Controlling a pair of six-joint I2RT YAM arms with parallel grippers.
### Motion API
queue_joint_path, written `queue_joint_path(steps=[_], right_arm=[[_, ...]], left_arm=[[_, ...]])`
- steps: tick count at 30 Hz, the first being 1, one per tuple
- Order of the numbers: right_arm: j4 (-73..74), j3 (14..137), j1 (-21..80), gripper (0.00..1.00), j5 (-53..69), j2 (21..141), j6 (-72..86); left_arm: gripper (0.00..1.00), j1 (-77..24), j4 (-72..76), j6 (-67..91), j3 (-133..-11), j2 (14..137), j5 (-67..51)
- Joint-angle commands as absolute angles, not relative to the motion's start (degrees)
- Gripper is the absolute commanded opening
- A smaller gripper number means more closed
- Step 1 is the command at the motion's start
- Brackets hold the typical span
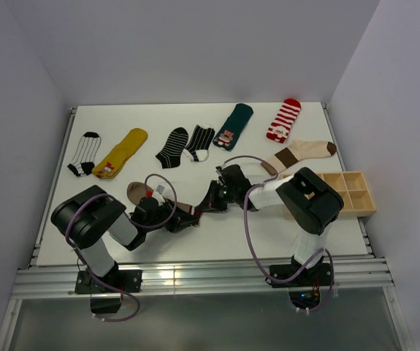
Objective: Roll the socks
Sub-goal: Roll the sock at the center of the board.
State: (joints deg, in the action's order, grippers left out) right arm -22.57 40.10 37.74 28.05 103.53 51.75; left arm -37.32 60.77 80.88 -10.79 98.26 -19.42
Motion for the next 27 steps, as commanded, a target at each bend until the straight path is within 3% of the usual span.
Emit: queue_joint_path(steps=[1, 3, 4, 6, 11, 16, 27], right_arm=[[-14.43, 43.06, 38.23, 0.0, 23.57, 101.08, 47.55], [-9.87, 44.82, 38.23, 0.0, 22.24, 100.29, 46.23], [-8.1, 45.52, 38.32, 0.0, 20.67, 100.02, 45.45], [-2.59, 47.98, 38.58, 0.0, 18.99, 99.76, 44.74], [7.72, 53.86, 39.46, 0.0, 13.99, 100.02, 44.12], [18.71, 60.45, 40.78, 0.0, 10.55, 101.51, 44.82], [30.32, 69.08, 41.66, 0.0, 7.99, 105.46, 45.44]], left_arm=[[0.11, -37.18, 62.58, 80.07, -11.86, 98.35, -20.39], [0.2, -37.18, 59.78, 78.5, -12.3, 96.61, -19.78], [0.32, -37.18, 57.94, 77.62, -12.57, 95.55, -19.51], [0.43, -37.27, 50.48, 74.55, -13.79, 91.25, -17.42], [0.55, -39.89, 26.42, 65.14, -19.32, 76.51, -5.3], [0.55, -48.24, 5.73, 53.71, -28.11, 70.32, 15.59], [0.49, -65.38, 3.95, 44.13, -36.21, 80.41, 35.05]])
